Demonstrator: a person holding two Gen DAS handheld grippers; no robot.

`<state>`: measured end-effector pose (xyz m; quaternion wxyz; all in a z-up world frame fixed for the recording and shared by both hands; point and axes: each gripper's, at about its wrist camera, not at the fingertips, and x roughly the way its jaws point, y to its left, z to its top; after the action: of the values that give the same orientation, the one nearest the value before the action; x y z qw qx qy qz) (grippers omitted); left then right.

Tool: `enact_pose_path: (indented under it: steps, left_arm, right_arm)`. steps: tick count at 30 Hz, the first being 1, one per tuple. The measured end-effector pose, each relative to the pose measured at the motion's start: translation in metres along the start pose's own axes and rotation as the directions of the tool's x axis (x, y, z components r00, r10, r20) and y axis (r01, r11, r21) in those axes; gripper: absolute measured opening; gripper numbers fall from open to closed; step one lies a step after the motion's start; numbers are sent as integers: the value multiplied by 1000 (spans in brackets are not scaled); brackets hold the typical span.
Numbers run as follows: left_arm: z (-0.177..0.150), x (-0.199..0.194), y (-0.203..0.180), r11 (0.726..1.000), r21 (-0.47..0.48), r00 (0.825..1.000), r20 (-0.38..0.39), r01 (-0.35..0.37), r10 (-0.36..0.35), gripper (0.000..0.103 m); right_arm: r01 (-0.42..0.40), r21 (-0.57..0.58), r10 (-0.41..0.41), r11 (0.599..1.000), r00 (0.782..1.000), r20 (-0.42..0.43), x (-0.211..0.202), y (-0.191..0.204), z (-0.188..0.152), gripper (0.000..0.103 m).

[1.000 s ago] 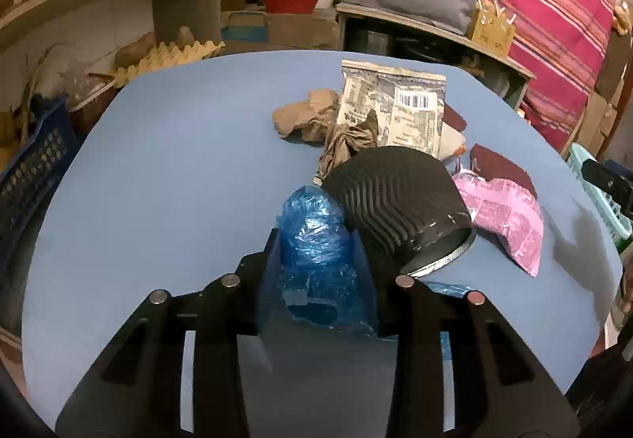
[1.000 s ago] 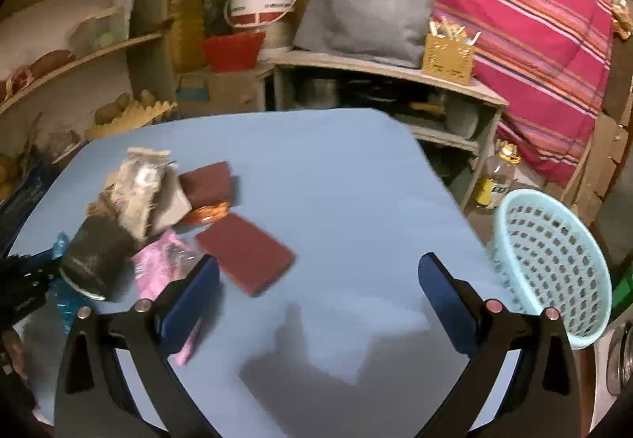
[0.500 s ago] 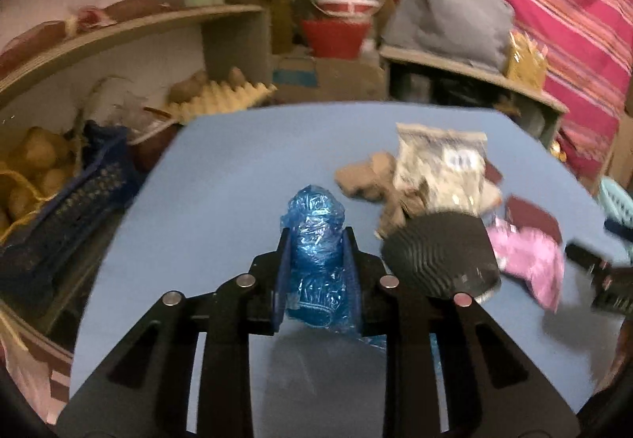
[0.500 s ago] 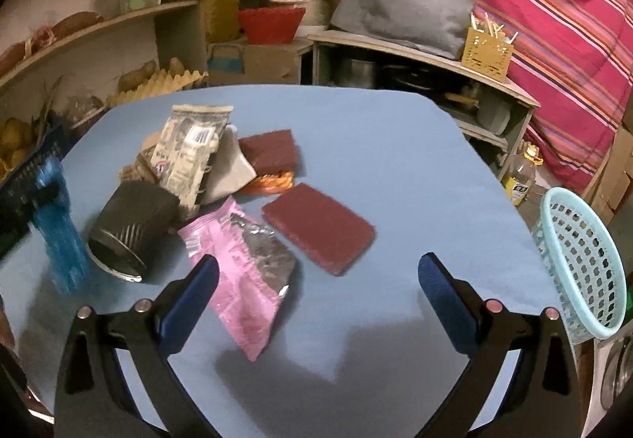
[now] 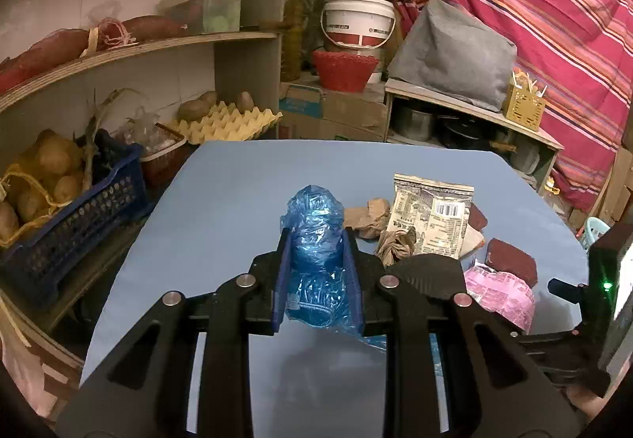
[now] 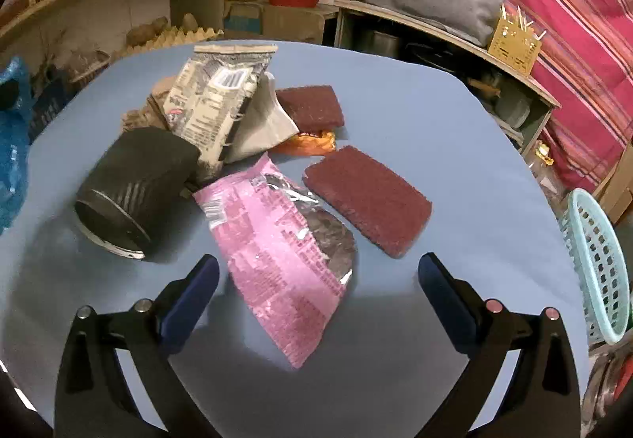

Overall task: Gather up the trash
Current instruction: 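Grasp the pink wrapper with the right tool while left holds blue bag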

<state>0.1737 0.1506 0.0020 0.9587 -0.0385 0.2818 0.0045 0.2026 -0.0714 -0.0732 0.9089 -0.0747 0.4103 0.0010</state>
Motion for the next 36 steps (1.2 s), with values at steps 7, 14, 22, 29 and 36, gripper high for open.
enact_pose_path:
  steps: [7, 14, 22, 29, 36]
  left_arm:
    - [2, -3, 4, 1000, -14, 1000, 5, -12, 12, 24]
    - [5, -7, -1, 1000, -23, 1000, 15, -9, 9, 24]
    - [12, -14, -14, 1000, -22, 999, 37, 1, 0, 24]
    - [17, -15, -31, 1000, -14, 999, 42, 5, -4, 24]
    - [20, -10, -51, 1000, -13, 999, 37, 17, -17, 24]
  right_arm:
    - [-6, -31, 6, 1000, 1000, -4, 3, -1, 5, 85]
    - [-77, -56, 76, 995, 997, -17, 9, 0, 3, 51]
    - [-118, -68, 119, 991, 993, 0, 1, -15, 6, 37]
    - [-139, -54, 142, 989, 989, 44, -19, -41, 7, 37]
    - [-217, 16, 215, 976, 974, 71, -34, -81, 8, 37]
